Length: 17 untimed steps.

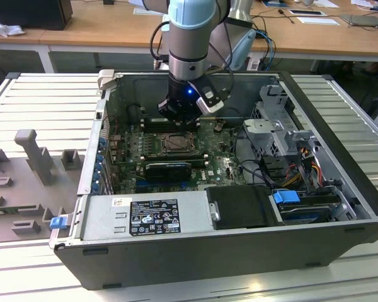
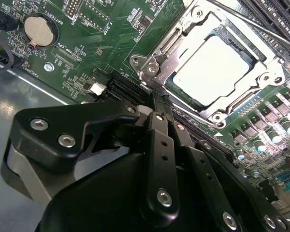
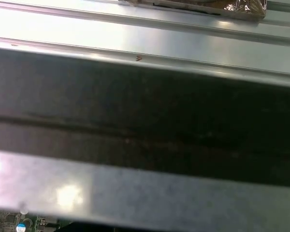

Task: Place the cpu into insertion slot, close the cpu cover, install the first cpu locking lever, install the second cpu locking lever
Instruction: 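Install the first cpu locking lever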

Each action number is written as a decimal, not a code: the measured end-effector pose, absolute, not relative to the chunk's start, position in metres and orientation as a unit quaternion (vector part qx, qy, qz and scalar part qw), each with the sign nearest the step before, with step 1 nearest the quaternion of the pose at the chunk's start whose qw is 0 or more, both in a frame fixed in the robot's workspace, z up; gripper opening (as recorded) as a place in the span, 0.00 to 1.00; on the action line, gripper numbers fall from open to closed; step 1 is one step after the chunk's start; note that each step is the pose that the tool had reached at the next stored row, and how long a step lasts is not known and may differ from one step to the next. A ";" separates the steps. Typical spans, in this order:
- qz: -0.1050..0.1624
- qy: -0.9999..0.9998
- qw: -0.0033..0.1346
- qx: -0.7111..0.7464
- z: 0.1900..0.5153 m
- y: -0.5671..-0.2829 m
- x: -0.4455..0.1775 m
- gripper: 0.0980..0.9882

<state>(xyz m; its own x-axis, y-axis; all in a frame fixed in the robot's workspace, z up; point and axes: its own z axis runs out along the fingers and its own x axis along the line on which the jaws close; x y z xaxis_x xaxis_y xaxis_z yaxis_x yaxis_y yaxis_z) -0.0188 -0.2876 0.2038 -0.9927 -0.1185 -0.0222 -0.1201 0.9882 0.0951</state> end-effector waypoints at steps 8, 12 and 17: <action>0.041 0.997 0.008 -0.060 0.201 -0.288 -0.019 0.01; 0.041 0.997 0.008 -0.060 0.208 -0.288 -0.019 0.01; 0.041 0.997 0.008 -0.060 0.222 -0.289 -0.019 0.01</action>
<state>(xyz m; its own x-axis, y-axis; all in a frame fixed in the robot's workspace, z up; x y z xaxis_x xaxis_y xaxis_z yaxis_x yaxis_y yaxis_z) -0.0187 -0.2892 0.2220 -0.9927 -0.1190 -0.0208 -0.1203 0.9894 0.0814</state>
